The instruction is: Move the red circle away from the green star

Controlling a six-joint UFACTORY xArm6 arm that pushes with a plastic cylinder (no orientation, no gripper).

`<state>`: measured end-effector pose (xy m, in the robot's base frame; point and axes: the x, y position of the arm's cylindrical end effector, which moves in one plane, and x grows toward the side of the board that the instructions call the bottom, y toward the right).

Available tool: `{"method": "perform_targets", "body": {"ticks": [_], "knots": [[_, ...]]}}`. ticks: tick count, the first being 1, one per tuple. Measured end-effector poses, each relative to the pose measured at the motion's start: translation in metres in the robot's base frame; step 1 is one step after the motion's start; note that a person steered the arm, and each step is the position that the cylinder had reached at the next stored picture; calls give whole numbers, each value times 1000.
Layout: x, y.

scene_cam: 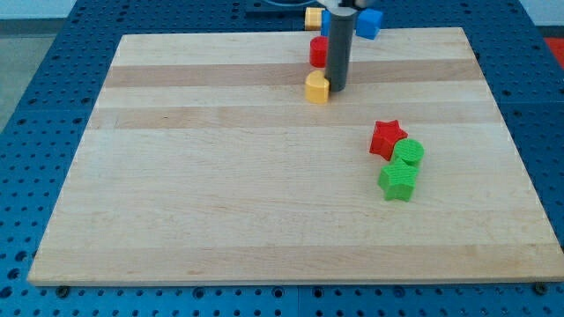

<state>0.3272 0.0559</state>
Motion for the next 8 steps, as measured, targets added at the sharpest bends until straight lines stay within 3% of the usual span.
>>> {"method": "perform_targets", "body": {"ticks": [1,2,3,4,6,7,8], "knots": [[10,41],[65,132],[80,190],[130,124],[130,32],[131,101],[112,64]]}}
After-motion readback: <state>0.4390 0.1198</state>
